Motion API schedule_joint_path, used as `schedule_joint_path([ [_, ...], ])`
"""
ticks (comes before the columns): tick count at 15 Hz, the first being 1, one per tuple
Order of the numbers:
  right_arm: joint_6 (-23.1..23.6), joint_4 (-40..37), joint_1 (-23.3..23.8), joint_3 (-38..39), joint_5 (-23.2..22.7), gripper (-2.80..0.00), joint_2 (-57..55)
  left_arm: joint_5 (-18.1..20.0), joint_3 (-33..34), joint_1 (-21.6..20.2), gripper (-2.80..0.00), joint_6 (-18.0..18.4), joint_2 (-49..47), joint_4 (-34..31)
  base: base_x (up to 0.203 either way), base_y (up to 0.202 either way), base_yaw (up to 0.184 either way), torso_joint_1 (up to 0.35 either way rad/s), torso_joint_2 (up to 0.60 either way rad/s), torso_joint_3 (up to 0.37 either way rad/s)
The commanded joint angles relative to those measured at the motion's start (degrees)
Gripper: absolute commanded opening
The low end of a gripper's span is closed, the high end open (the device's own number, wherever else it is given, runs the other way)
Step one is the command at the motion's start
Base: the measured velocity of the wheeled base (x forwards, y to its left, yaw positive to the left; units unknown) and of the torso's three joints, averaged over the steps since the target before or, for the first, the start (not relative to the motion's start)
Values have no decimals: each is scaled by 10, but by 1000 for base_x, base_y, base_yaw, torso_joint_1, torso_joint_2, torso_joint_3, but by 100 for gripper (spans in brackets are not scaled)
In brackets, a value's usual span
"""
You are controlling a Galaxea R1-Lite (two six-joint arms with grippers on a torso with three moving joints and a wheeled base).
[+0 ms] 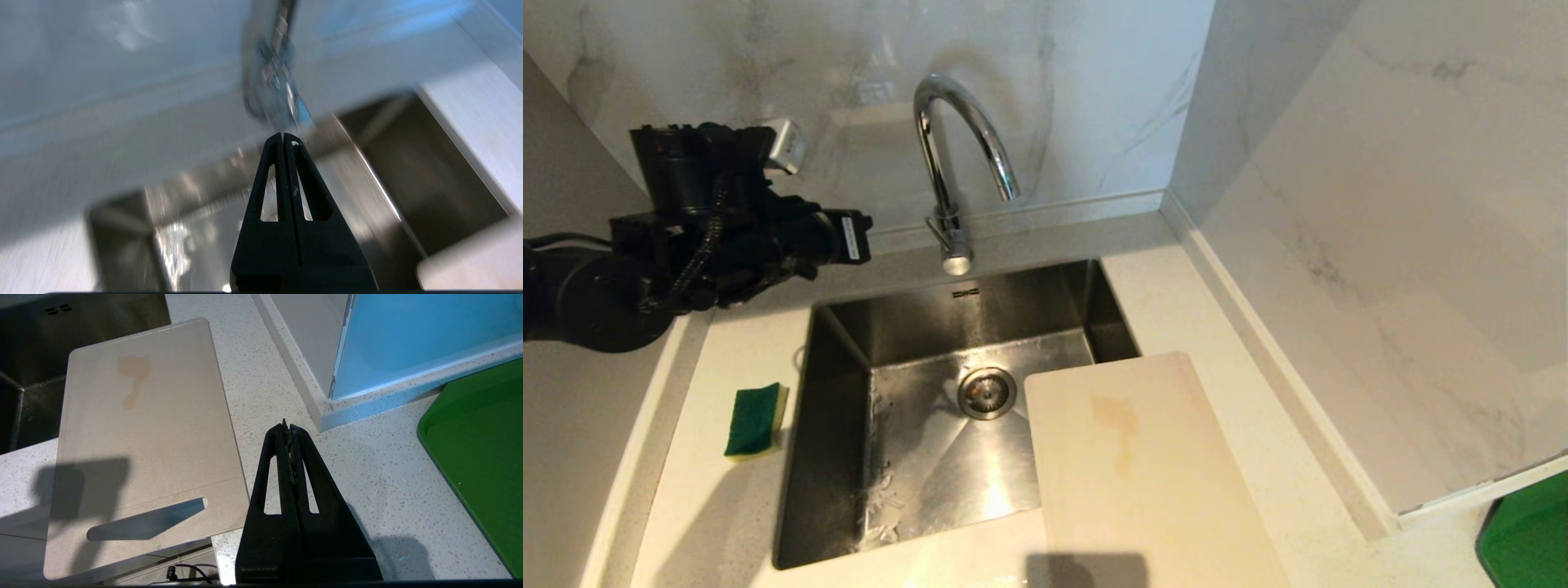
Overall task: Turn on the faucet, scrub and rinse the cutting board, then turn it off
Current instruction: Turn on the tap
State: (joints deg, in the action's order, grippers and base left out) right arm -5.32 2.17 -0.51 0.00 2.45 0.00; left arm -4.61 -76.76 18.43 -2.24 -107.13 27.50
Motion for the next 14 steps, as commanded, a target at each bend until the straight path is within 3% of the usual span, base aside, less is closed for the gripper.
schedule_joint_path([
  [1, 0, 0, 0, 0, 0, -280, -1, -18, -102, 2, -280, 0, -104, -9, 0, 0, 0, 0, 0, 0],
  [9, 0, 0, 0, 0, 0, -280, -1, -61, -363, 5, -280, -11, -273, -80, 0, 0, 0, 0, 0, 0],
  [14, 0, 0, 0, 0, 0, -280, -1, -69, -366, 4, -280, -25, -269, -86, 0, 0, 0, 0, 0, 0],
])
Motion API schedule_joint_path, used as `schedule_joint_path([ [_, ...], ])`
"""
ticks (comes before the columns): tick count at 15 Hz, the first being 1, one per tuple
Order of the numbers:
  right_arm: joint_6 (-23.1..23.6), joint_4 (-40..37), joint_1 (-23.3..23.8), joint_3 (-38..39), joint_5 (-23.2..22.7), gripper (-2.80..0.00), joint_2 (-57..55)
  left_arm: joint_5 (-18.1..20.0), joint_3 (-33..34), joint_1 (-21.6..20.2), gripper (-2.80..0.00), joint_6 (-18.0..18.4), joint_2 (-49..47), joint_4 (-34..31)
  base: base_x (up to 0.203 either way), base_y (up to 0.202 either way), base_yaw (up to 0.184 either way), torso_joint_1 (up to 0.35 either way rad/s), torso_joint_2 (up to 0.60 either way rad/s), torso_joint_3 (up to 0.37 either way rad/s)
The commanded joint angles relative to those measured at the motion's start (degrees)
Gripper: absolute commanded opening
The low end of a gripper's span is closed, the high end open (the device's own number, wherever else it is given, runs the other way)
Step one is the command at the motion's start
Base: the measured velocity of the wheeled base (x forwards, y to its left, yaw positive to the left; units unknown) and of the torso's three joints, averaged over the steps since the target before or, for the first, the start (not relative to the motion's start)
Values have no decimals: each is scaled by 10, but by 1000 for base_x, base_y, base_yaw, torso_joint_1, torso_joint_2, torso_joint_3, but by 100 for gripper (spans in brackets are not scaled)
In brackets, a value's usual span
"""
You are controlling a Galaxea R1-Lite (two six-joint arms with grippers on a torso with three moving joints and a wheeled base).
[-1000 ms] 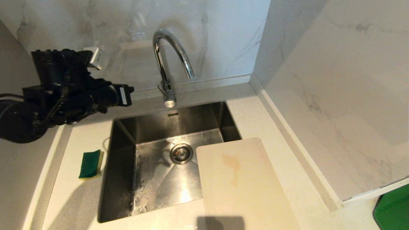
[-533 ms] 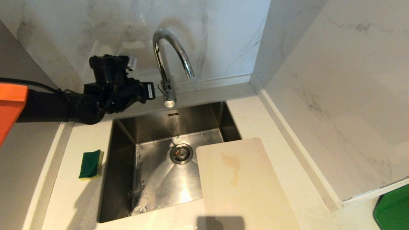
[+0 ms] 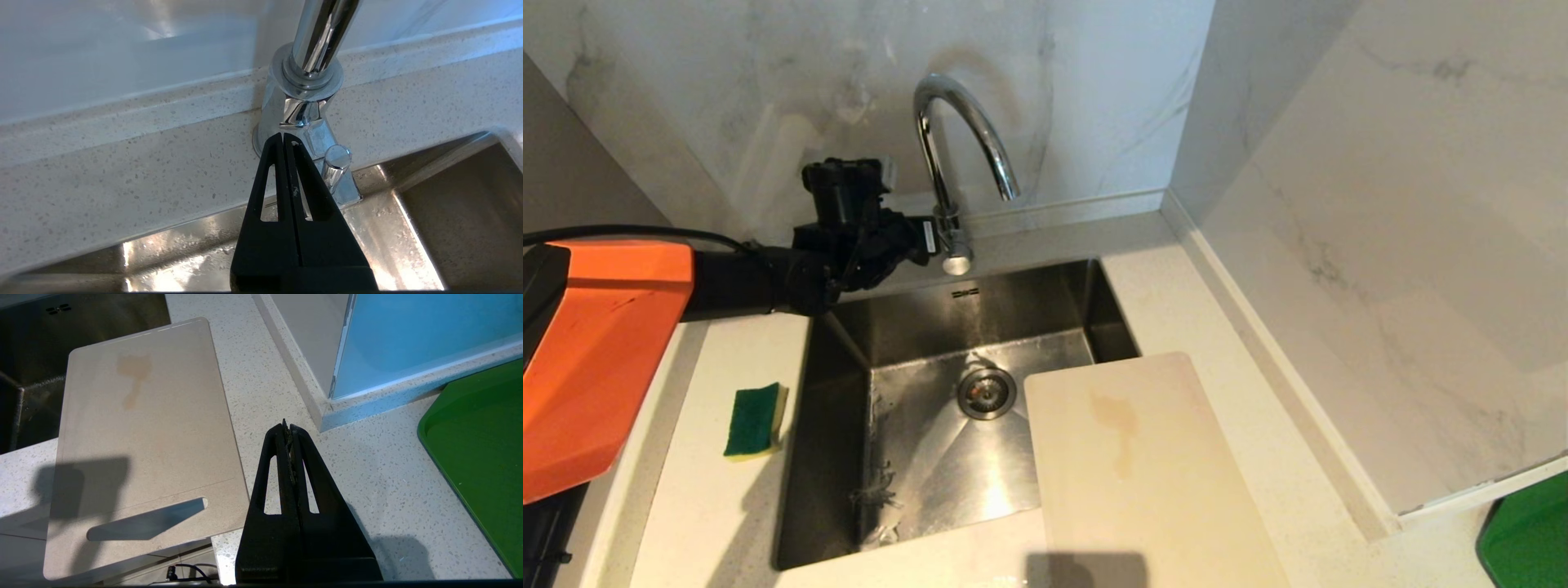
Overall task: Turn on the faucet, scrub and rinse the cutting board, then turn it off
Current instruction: Turn on the tap
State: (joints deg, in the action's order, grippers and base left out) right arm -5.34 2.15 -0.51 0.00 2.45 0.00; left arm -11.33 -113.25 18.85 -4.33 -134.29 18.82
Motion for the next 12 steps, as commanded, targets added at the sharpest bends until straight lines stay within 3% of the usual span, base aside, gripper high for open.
schedule_joint_path([
  [1, 0, 1, 0, 0, 1, -280, 0, -2, -1, 0, -280, -7, 5, 1, 0, 0, 0, 0, 0, 0],
  [6, 0, 1, 0, 0, 0, -280, -1, 2, 0, 0, -280, 3, 43, -7, 0, 0, 0, 0, 0, 0],
  [12, 0, 1, 0, 0, 0, -280, -1, 10, -4, 0, -280, 3, 13, 26, 0, 0, 0, 0, 0, 0],
])
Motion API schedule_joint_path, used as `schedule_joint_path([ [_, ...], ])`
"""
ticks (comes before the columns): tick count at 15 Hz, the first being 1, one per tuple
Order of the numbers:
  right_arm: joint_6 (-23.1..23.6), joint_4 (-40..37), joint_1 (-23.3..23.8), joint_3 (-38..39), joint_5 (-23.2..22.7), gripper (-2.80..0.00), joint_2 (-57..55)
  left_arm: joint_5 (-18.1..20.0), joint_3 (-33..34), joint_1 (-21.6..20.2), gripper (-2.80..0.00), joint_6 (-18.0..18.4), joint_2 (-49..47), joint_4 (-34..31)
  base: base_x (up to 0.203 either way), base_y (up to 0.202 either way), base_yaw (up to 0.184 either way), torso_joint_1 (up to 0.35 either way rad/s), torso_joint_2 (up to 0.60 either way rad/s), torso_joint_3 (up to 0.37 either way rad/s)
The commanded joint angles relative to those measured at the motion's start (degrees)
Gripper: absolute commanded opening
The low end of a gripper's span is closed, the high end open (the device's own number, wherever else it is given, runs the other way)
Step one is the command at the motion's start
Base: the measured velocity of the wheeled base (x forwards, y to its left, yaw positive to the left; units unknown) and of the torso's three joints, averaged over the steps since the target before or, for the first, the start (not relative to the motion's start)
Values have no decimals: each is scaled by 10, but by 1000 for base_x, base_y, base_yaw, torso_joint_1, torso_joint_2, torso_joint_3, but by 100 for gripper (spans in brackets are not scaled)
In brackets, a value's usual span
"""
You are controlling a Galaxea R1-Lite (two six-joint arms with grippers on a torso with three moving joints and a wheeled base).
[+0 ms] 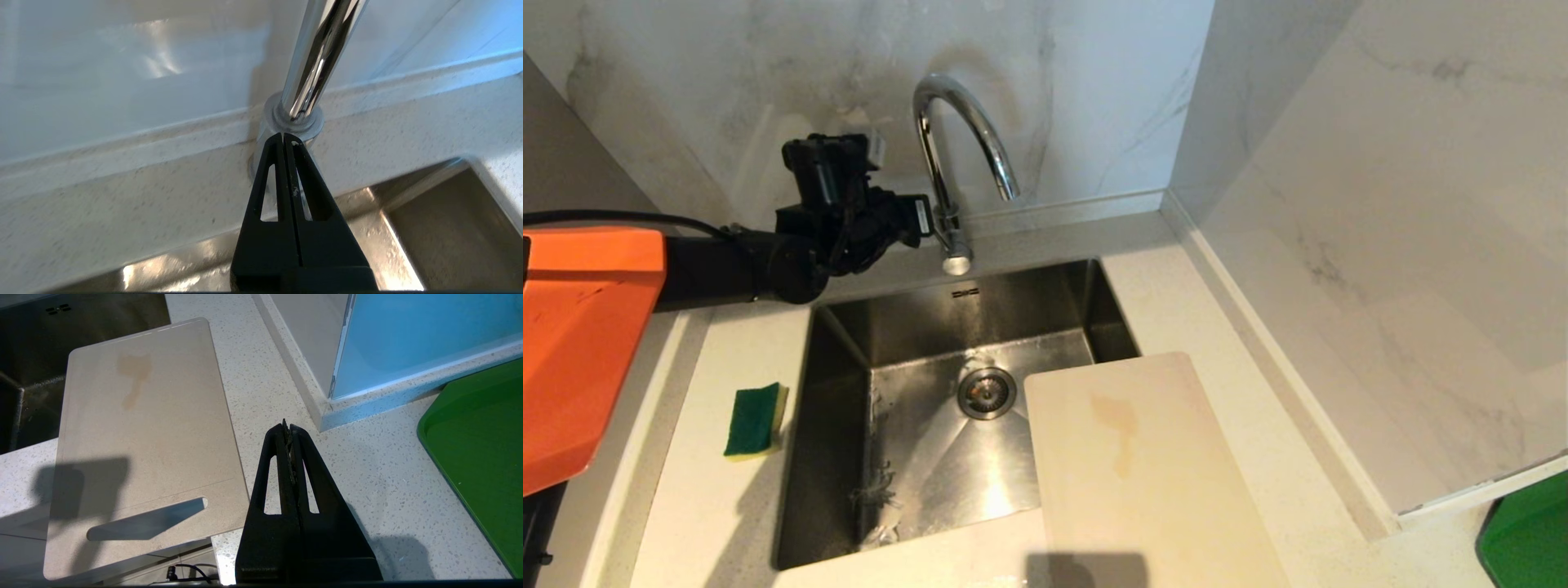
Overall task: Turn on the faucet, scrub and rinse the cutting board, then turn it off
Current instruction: Turn on the tap
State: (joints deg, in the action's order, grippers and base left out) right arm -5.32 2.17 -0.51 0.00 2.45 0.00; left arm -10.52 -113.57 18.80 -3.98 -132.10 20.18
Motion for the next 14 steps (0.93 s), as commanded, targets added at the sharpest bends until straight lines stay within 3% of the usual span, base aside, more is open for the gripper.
schedule_joint_path([
  [1, 0, 0, 0, 0, 0, -280, -1, 7, -4, 0, -280, -1, -14, 25, 0, 0, 0, 0, 0, 0],
  [8, 0, 0, 0, 0, 0, -280, 0, 26, -4, 4, -280, -13, -30, 43, 0, 0, 0, 0, 0, 0],
  [14, 0, 0, 0, 0, 0, -280, -1, 28, -3, 6, -280, -25, -30, 9, 0, 0, 0, 0, 0, 0],
])
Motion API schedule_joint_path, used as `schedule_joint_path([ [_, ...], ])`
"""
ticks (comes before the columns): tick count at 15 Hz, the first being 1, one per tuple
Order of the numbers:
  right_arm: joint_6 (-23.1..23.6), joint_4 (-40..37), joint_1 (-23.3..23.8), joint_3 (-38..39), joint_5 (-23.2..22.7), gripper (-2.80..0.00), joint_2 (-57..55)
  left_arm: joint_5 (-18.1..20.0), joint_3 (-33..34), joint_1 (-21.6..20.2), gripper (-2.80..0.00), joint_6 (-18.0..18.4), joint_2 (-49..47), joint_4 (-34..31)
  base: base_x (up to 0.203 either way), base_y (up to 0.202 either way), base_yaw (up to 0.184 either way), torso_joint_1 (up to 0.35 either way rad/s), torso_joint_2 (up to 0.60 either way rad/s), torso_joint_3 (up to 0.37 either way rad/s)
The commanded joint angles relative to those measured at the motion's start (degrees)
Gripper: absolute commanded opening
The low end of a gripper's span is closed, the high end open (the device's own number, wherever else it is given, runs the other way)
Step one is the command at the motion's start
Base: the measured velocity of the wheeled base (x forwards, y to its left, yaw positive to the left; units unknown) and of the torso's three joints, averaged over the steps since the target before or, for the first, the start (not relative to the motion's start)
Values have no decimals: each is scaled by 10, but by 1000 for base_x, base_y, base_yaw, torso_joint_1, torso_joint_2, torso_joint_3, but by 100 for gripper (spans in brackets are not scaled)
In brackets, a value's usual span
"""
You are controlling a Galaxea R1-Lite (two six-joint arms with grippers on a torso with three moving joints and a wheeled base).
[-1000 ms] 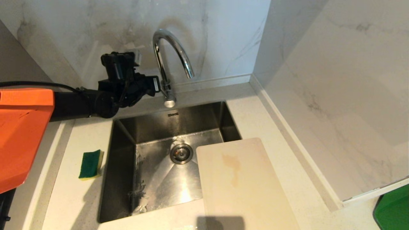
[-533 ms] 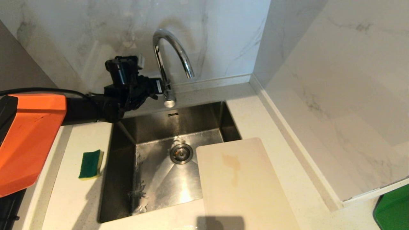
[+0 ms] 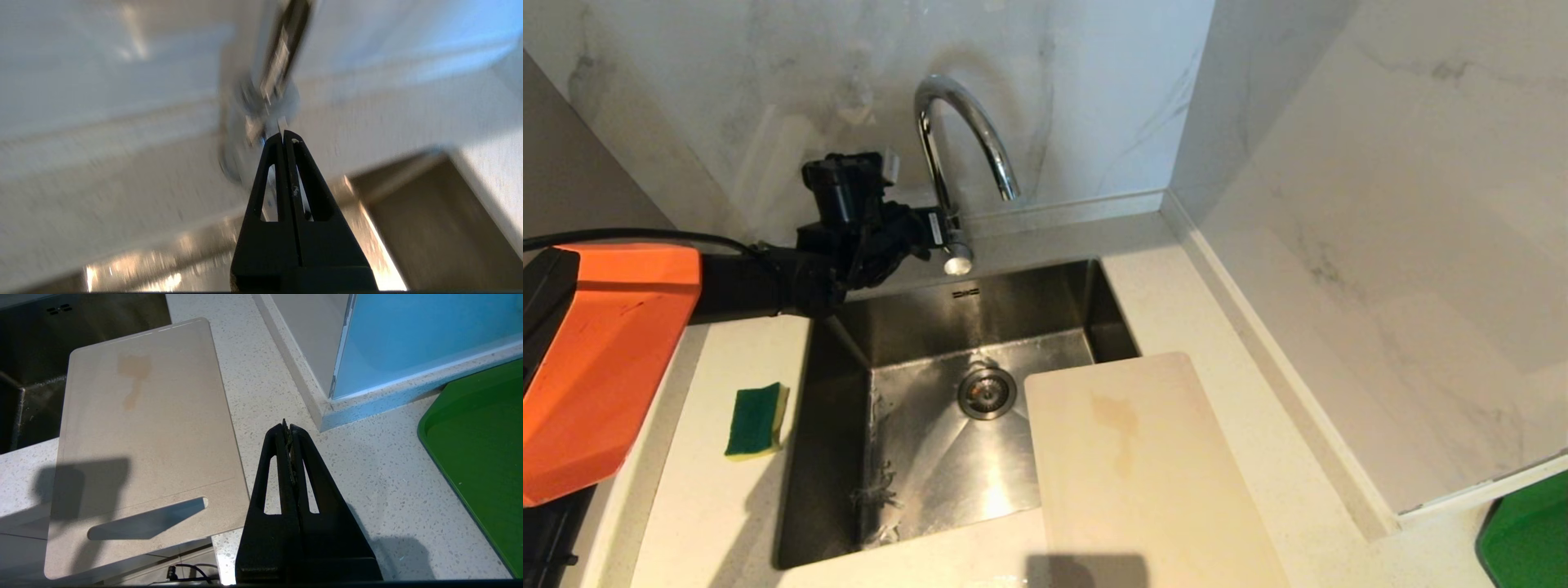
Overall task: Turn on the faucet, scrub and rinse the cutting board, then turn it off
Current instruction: Turn on the tap, then pick up the cleaning cloth
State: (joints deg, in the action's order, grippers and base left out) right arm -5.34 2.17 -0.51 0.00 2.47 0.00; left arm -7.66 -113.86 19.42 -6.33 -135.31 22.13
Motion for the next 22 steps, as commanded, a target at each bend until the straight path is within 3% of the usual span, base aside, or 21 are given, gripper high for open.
schedule_joint_path([
  [1, 0, 0, 0, 0, 0, -280, -1, -2, 1, 2, -280, -4, 4, -18, 0, 0, 0, 0, 0, 0],
  [8, 0, 0, 0, 0, 0, -280, -1, -9, 9, 4, -280, -3, 50, -46, 0, 0, 0, 0, 0, 0],
  [13, 0, 0, 0, 0, 0, -280, -1, -25, 33, 3, -280, -2, 230, -164, 0, 0, 0, 0, 0, 0],
  [17, 0, 0, 0, 0, 0, -280, -1, -23, 177, 3, -280, 12, 449, -291, 0, 0, 0, 0, 0, 0],
  [22, 0, 0, 0, 0, 0, -280, -1, -20, 468, 3, -280, 33, 641, -388, 0, 0, 0, 0, 0, 0],
])
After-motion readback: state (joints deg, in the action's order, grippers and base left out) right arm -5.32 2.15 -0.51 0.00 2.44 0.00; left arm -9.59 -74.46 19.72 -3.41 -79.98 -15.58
